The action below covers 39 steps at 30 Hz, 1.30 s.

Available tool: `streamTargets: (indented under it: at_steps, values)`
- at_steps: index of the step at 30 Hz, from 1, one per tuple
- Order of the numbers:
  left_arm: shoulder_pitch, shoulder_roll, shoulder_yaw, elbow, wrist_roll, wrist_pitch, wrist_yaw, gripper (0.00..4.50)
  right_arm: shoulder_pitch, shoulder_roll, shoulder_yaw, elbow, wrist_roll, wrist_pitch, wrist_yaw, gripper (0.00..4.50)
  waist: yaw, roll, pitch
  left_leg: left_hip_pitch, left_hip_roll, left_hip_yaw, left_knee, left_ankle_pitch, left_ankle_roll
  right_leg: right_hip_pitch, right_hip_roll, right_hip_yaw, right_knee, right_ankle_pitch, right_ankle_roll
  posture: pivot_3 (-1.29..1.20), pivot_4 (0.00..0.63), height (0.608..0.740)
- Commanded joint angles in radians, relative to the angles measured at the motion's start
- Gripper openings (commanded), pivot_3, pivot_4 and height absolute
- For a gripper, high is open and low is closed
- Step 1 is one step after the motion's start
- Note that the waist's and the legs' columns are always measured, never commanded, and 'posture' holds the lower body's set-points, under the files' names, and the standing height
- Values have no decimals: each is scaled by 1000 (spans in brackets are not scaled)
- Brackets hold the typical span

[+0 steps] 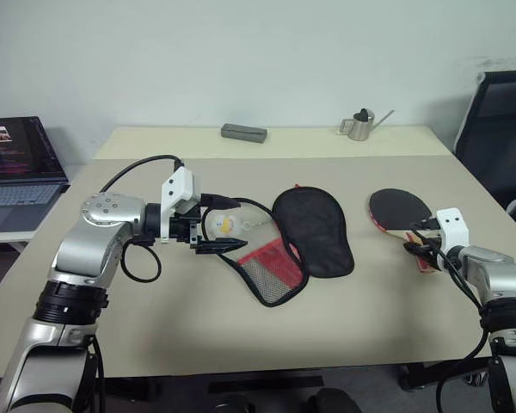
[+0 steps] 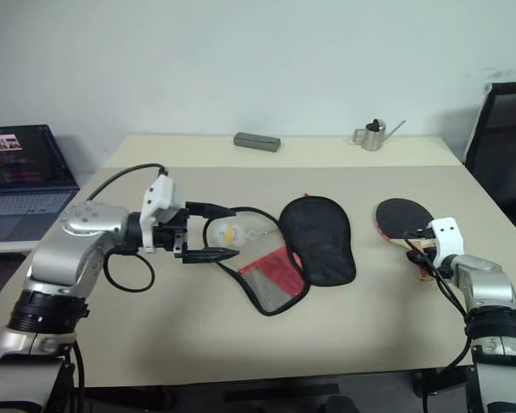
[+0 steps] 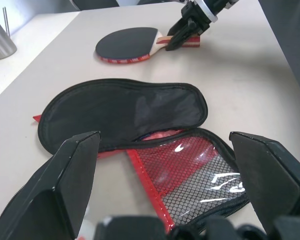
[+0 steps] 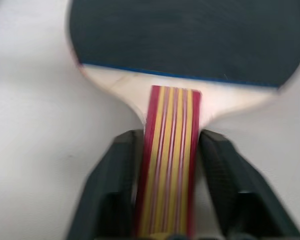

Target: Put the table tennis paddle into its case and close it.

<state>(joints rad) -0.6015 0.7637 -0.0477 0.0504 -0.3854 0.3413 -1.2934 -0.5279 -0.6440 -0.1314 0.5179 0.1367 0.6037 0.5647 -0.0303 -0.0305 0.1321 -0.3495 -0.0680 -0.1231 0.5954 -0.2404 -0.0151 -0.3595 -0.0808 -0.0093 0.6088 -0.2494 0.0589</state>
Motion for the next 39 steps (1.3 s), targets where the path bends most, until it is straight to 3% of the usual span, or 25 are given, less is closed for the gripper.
streamTargets:
  at_steps: [1, 9, 19, 27, 32, 39]
  values:
    - [10, 30, 45, -11, -2, -10, 11, 4500, 18, 7, 9, -24, -10, 14, -15, 1060, 0, 0, 0, 1, 0, 0, 0, 0, 0, 1, 0, 0, 0, 0, -1, 0, 150, 740]
    - [36, 62, 87, -2, -13, -6, 26, 4500, 21, -9, -27, -112, 10, 41, -37, 1060, 1, 1, 1, 1, 3, 0, 0, 0, 0, 1, 0, -1, 0, -1, -1, 0, 150, 740]
    - [37, 89, 130, 39, -6, -18, 50, 4500, 52, 15, -112, -570, 131, 351, -91, 1060, 2, 3, 3, -8, 4, 0, -1, 0, 0, -10, 0, -1, 0, 0, -3, 0, 150, 740]
    - [40, 124, 170, 82, -10, -32, 48, 4500, 74, 169, -52, -924, 225, 642, -194, 1060, 2, 2, 2, -9, 6, 0, -1, 0, 0, -12, 0, -1, 1, -1, -2, 0, 150, 740]
    - [43, 138, 186, 89, -19, -27, 38, 4500, 62, 291, -2, -959, 207, 677, -280, 1060, 4, 3, 3, -9, 5, -1, -1, 0, 0, -14, 0, -1, 0, -1, -2, 0, 150, 740]
    - [27, 139, 171, 99, -12, -21, 30, 4500, 53, 442, 104, -785, 103, 523, -415, 1060, 3, 3, 2, -9, 5, -1, -1, 0, 0, -16, 2, -1, 1, 0, -3, 0, 150, 740]
